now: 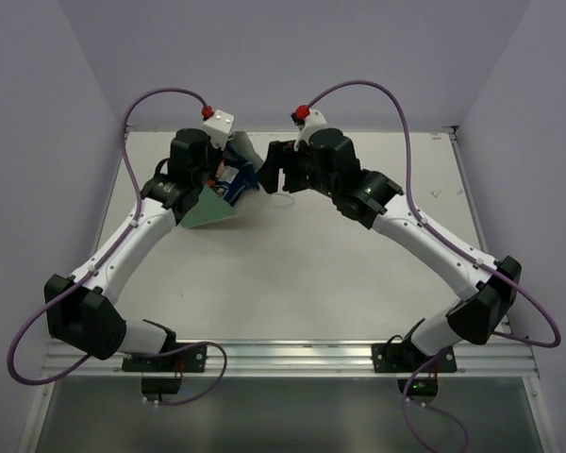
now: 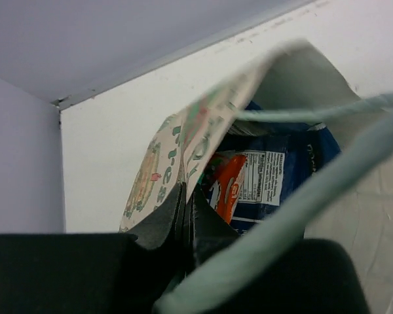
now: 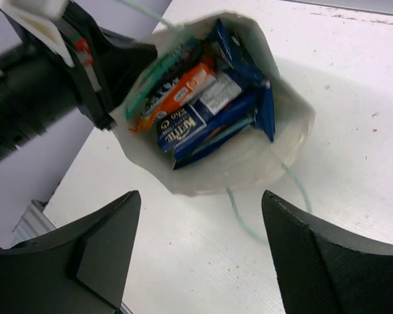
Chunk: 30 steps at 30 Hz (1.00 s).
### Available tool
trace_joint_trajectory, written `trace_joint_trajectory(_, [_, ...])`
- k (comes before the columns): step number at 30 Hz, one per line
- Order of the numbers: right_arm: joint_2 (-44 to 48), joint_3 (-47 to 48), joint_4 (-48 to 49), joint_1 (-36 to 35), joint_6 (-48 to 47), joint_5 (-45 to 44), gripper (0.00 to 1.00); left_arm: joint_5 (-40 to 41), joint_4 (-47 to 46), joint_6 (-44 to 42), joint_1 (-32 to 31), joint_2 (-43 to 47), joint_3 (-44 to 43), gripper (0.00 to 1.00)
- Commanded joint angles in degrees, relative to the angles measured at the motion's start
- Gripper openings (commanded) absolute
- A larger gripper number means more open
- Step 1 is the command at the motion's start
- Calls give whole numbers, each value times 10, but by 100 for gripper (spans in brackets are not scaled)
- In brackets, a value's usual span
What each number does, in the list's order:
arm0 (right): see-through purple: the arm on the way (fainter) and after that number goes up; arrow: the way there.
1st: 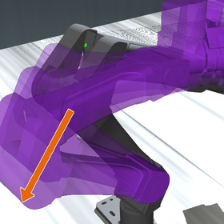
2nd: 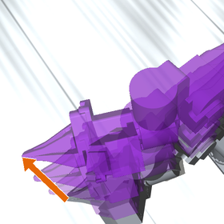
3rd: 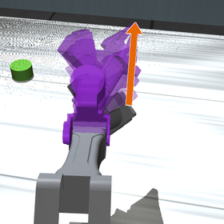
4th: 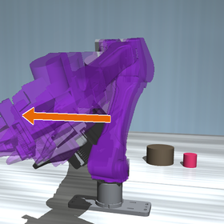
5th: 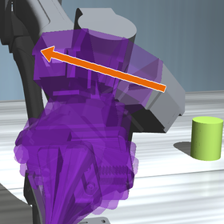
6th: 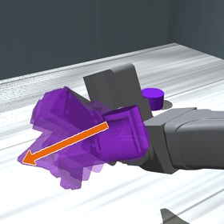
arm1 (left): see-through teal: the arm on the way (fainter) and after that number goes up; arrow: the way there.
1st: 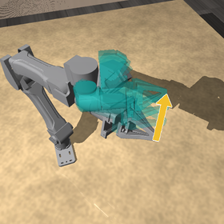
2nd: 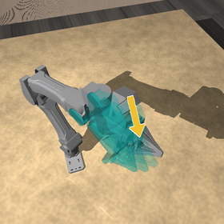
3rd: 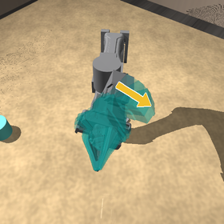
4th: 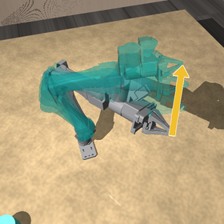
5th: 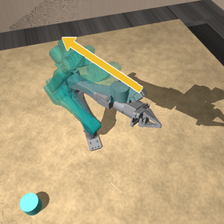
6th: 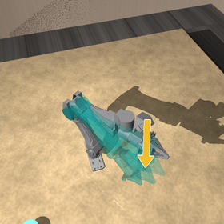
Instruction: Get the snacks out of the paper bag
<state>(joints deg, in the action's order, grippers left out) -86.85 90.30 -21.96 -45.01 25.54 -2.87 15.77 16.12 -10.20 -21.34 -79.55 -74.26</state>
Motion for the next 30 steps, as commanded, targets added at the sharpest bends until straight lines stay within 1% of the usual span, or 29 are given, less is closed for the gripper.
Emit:
trace_joint_trajectory(1, [-6,-18,41,-2,14,12,76,-39,-77,7,-35,27,43,0])
trace_joint_trajectory(4, [-38,-22,67,-2,54,19,74,-43,-77,45,-39,18,77,0])
trace_joint_trajectory(7, [-56,-41,83,-3,126,23,67,-36,-77,80,-39,10,93,0])
trace_joint_trajectory(8, [-58,-66,100,-3,168,26,64,-40,-76,94,-39,8,93,0])
trace_joint_trajectory(10, [-62,-93,123,-5,201,25,63,-50,-74,96,-39,4,91,0])
trace_joint_trajectory(11, [-66,-106,139,-6,222,37,61,-50,-74,119,-39,5,91,0])
trace_joint_trajectory(13, [-80,-110,147,-8,236,31,60,-52,-69,127,-39,8,90,0])
trace_joint_trajectory(16, [-96,-118,196,-8,248,32,59,-60,-51,134,-39,11,79,0])
trace_joint_trajectory(19, [-119,-112,215,-8,267,36,56,-74,-37,133,-39,18,72,0])
trace_joint_trajectory(20, [-126,-107,237,-9,278,34,56,-79,-36,129,-39,22,72,0])
trace_joint_trajectory(26, [-179,-85,275,-9,323,10,56,-77,-12,131,-39,38,67,0])
trace_joint_trajectory(30, [-207,-69,308,-9,337,21,56,-72,7,125,-39,44,56,0])
